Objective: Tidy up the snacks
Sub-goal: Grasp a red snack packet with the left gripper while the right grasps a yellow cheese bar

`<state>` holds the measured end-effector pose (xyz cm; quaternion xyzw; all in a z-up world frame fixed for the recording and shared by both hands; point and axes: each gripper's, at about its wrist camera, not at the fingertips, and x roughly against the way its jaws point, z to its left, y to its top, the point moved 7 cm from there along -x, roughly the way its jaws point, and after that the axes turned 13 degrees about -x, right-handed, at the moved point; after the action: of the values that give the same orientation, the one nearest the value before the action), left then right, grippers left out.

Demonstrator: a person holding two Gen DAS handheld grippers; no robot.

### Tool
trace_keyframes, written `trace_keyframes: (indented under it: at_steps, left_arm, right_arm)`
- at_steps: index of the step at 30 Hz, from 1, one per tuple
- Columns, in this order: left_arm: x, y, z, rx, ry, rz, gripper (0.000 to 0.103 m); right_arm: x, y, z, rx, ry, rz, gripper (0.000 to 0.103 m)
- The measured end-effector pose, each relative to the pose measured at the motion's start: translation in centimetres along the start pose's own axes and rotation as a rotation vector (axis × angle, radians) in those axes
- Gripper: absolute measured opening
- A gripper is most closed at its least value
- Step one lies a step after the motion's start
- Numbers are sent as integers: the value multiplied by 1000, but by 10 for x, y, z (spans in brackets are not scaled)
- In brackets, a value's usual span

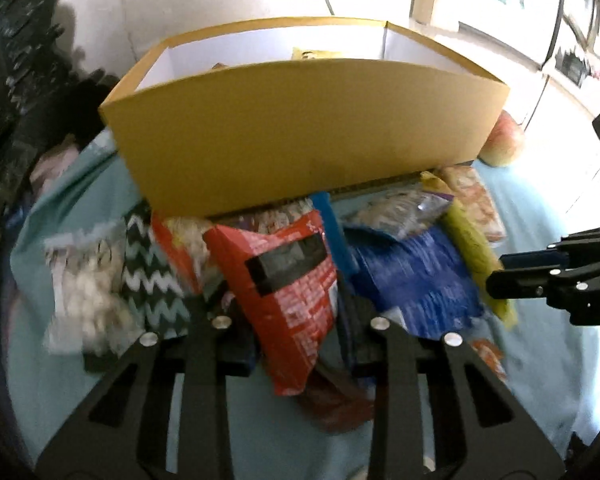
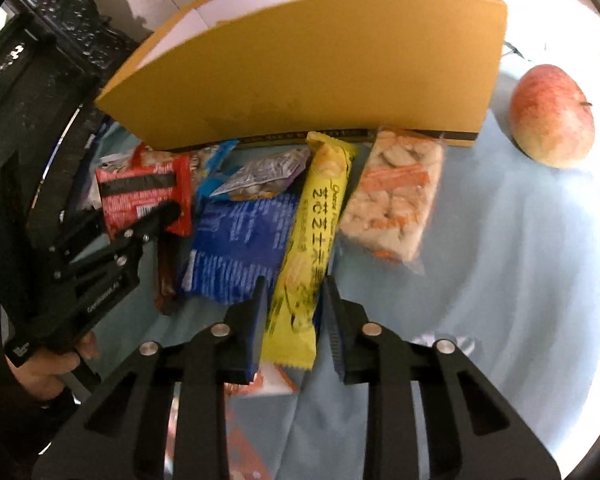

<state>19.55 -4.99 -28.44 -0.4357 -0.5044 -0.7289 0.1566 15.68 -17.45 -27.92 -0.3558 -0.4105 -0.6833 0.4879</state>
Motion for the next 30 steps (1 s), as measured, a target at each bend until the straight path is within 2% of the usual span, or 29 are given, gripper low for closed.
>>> trace_keyframes:
  at_steps: [6, 8, 9, 10, 12, 14, 15, 16, 19, 21, 27, 30]
  left_arm:
    - [19, -18, -8, 42, -29, -15, 29]
    - [24, -26, -8, 58, -28, -11, 29]
    - [25, -28, -9, 61, -27, -7, 29]
    - [26, -30, -9, 62, -31, -2, 29]
    - [26, -34, -10, 61, -36, 7, 28]
    - [28, -37, -10, 70, -38, 6, 28]
    - [28, -37, -9, 74, -40, 9, 28]
    - [28, -38, -10, 75, -41, 14, 28]
    - [31, -38, -10, 68, -38, 12, 28]
    - [32, -38, -8, 75, -39, 7, 28]
    - [34, -41, -4, 105, -49, -16, 28]
    - [43, -38, -5, 107, -60, -46, 25]
  right_arm:
    - [10, -14, -3, 12, 22, 13, 28]
    - [14, -9, -4, 10, 17, -18, 37]
    - [16, -6, -8, -5, 12, -27, 48]
    - [14, -1, -9, -24, 14, -25, 53]
    - [4, 11, -13, -80, -1, -21, 58]
    - [-7, 19, -14, -130, 4, -8, 58]
    - [-14, 20, -14, -146, 18, 10, 51]
    - [-19, 20, -13, -153, 32, 30, 22]
    - [-22, 14, -10, -143, 67, 53, 20]
    - [-16, 8, -6, -90, 68, 43, 20]
    - [11, -19, -13, -34, 56, 24, 20]
    - [29, -30, -16, -41, 86, 8, 20]
